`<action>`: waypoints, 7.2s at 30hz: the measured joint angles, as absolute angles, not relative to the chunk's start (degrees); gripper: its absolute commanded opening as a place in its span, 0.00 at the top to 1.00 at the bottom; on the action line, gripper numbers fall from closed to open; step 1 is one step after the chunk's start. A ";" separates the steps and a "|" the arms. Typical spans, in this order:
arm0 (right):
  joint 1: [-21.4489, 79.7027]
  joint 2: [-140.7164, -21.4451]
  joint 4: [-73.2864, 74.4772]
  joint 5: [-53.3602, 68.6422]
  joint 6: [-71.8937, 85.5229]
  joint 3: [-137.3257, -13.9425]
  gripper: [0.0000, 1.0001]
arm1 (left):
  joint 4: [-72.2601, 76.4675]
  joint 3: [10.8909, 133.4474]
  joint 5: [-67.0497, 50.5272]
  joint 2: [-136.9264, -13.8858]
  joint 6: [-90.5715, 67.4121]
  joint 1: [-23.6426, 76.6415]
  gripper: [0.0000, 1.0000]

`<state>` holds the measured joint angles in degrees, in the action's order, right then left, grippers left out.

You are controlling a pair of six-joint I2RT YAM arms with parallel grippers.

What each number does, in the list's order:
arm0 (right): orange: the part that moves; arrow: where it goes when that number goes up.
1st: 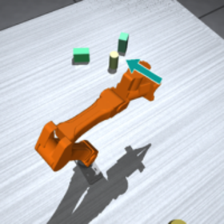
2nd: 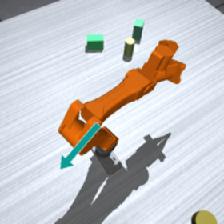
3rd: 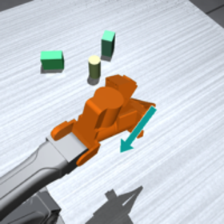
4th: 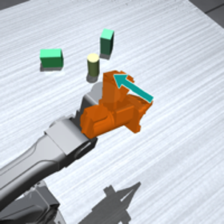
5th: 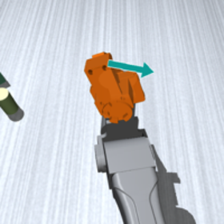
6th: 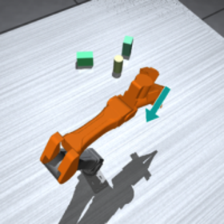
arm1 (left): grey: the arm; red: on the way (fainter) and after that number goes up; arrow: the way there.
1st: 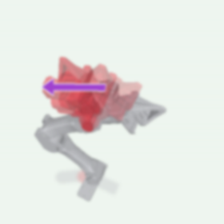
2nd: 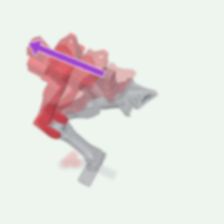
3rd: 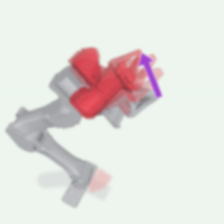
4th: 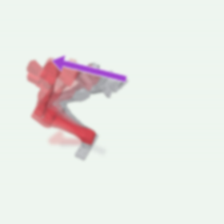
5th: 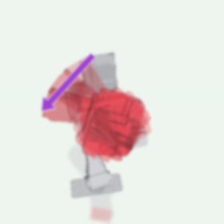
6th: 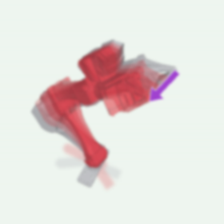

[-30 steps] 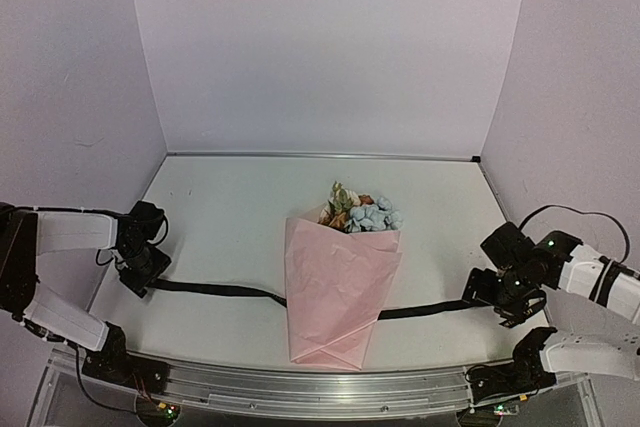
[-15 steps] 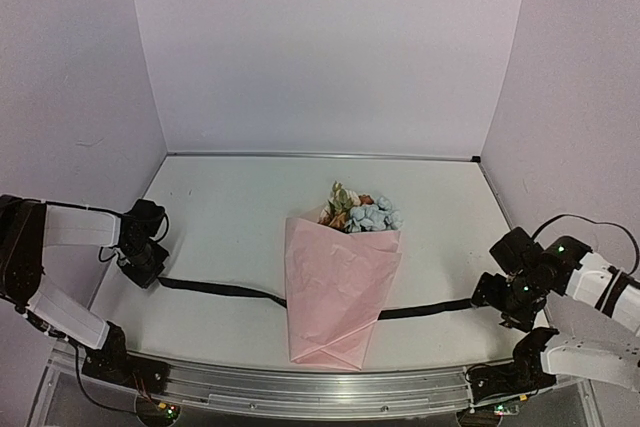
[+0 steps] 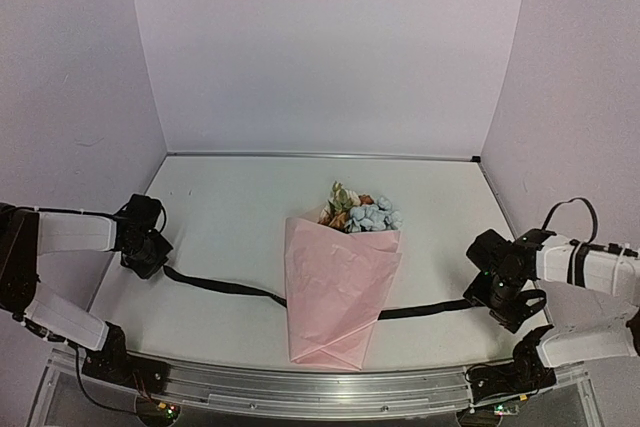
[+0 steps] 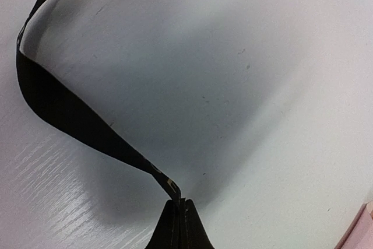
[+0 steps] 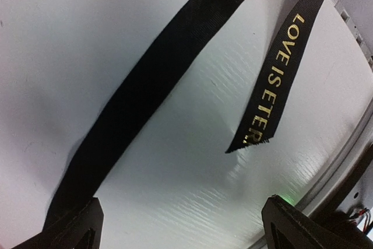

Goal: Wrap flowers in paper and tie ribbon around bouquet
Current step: Pick up the left side of the ribbon at the center of the board, then pick up the right side of the ribbon from the center of the board, then place the left side of the ribbon on the folded bouquet, then place the right side of the ribbon on the folded bouquet, then cross the ribbon over the folded bouquet.

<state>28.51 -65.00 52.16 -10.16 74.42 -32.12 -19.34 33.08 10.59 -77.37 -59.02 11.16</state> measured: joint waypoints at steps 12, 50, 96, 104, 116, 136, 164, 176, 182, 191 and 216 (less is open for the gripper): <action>28.51 -78.33 36.76 -15.32 83.61 -32.08 0.28 | -15.87 33.26 6.86 -77.19 -52.10 11.16 1.00; 17.65 -77.01 34.00 -5.56 74.42 -34.85 0.70 | -11.98 34.92 5.45 -78.10 -48.47 11.16 1.00; 20.42 -81.32 33.83 1.29 60.42 -52.73 1.00 | -4.23 42.07 -2.26 -68.54 -39.57 14.15 1.00; 22.55 -81.68 34.24 4.26 59.64 -52.73 1.00 | 4.02 57.39 -11.76 -77.13 -22.26 45.10 1.00; 21.85 -93.02 34.86 11.41 59.52 -60.46 1.00 | -4.29 78.63 -12.94 -112.68 1.17 71.20 1.00; 21.78 -99.80 39.30 20.27 55.28 -72.73 1.00 | 9.01 84.91 -11.36 -114.43 16.25 73.19 1.00; 22.04 -100.18 44.63 23.68 45.95 -76.65 1.00 | 7.52 91.48 -23.91 -126.64 1.29 65.21 0.32; 39.55 -100.25 49.10 23.36 29.90 -88.54 0.77 | 19.30 49.56 -18.95 -85.04 -18.41 49.57 0.34; 50.25 -100.62 55.09 24.07 20.98 -82.84 0.35 | 15.81 40.28 -13.50 -77.86 -24.27 45.71 0.36; 47.83 -100.91 61.14 12.72 23.01 -82.05 0.24 | 8.80 41.16 -13.38 -84.04 -24.71 45.80 0.46; 37.11 -117.62 46.49 1.83 55.96 -90.67 0.63 | 2.78 43.51 -14.99 -85.43 -21.26 45.80 0.50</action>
